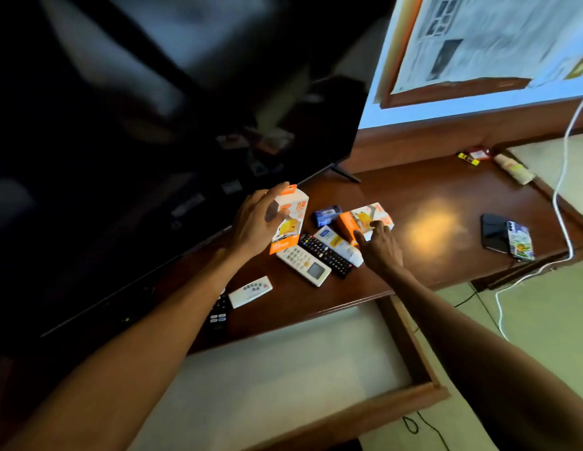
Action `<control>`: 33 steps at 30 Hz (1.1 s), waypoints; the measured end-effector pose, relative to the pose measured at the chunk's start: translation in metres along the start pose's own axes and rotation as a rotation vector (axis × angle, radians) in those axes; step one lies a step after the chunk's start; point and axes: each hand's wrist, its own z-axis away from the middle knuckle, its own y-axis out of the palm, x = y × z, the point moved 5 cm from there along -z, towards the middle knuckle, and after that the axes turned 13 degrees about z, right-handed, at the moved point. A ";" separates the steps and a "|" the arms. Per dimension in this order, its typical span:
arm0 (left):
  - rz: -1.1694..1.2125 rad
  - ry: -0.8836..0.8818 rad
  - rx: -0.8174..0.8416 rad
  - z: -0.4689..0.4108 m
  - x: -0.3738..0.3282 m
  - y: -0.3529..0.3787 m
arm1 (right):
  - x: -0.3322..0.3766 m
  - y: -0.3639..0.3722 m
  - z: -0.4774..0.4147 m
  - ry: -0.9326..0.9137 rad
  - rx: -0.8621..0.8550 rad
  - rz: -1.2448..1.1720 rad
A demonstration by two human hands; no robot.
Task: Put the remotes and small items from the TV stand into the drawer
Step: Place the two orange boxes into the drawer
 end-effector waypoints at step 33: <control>0.229 -0.331 -0.144 -0.075 -0.015 0.107 | -0.078 -0.024 -0.121 -0.208 0.016 -0.493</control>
